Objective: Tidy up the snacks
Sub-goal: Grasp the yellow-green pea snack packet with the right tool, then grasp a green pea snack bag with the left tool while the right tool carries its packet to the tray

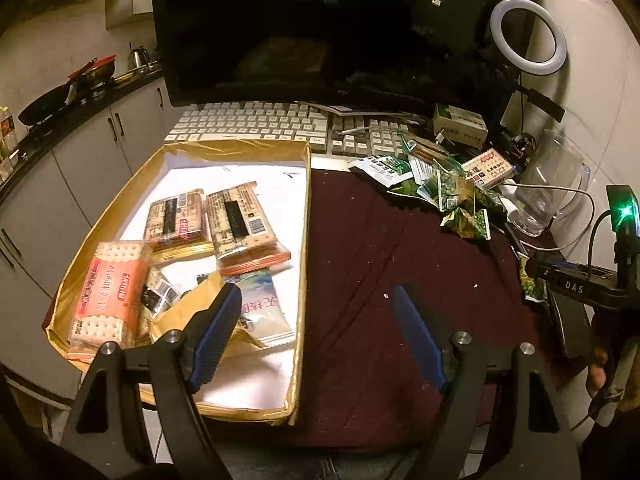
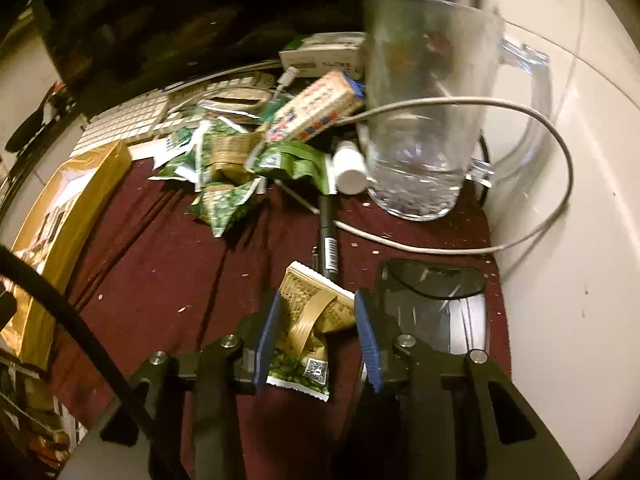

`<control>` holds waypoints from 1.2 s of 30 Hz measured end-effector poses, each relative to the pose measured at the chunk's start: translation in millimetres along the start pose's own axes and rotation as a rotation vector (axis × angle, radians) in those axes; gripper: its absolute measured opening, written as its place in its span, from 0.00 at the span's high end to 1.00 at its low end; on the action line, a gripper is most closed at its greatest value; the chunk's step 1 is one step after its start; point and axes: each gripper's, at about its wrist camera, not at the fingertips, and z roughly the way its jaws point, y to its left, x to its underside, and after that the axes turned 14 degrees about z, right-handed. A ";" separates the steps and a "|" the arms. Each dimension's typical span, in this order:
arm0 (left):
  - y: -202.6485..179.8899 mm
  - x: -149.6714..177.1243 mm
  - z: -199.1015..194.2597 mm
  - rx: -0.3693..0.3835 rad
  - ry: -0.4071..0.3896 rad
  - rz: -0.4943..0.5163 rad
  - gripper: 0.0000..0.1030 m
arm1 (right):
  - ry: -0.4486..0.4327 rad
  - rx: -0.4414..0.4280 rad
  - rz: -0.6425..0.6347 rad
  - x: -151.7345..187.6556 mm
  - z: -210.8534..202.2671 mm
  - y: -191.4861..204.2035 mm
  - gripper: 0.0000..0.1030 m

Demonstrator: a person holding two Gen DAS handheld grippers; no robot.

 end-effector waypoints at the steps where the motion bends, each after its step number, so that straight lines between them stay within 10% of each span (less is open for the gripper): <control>1: -1.8 -1.1 0.5 0.005 0.000 0.003 0.23 | 0.010 -0.030 -0.016 1.2 -0.9 2.3 0.64; 14: -32.0 -13.5 7.1 0.054 0.000 0.060 0.23 | 0.128 -0.115 0.002 6.0 11.8 4.8 0.64; 22: -39.3 -21.7 13.3 0.070 0.010 0.076 0.23 | 0.003 -0.130 -0.020 1.5 -4.6 9.8 0.67; 32: -78.1 -61.1 71.2 0.269 0.088 0.038 0.23 | -0.102 -0.186 0.114 -5.9 -12.0 -9.2 0.67; 36: -106.0 -80.2 97.7 0.223 0.055 0.144 0.23 | -0.136 -0.163 0.134 -9.1 -18.4 -18.5 0.67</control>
